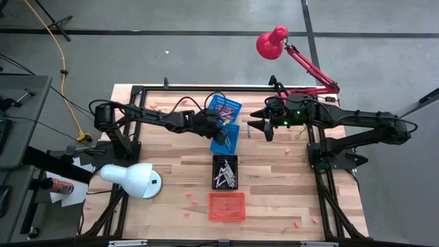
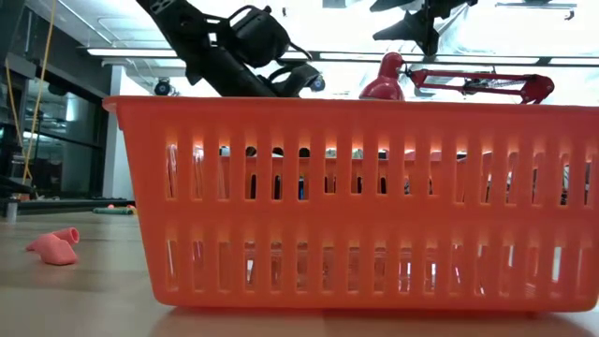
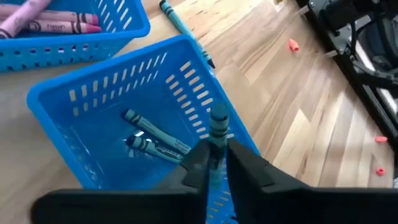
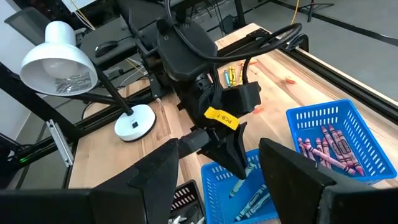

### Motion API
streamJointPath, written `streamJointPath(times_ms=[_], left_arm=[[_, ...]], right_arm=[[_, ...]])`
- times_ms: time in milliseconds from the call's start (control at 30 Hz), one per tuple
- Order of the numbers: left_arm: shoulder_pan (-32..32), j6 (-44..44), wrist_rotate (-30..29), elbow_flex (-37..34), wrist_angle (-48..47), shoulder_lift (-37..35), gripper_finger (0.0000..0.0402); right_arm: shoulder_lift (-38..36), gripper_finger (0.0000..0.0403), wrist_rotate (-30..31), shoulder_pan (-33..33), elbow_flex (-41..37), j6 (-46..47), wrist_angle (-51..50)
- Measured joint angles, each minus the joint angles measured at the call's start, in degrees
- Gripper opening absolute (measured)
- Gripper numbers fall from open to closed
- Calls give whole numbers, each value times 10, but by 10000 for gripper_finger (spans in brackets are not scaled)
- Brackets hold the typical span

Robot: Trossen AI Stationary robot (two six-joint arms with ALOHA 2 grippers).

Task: Sort crayons
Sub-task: Put the blue crayon into the bottom blue bin

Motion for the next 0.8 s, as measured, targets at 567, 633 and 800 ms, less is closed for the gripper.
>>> streamJointPath(times_ms=[567,633,800], left_arm=[[93,148,68,0,6,-221,191],[91,197,40,0,9,-273,189],[56,282,-9,-4,7,-362,187]], right_arm=[[16,217,48,0,0,160,-121],[34,217,62,0,0,205,-149],[97,217,83,0,0,280,-181]])
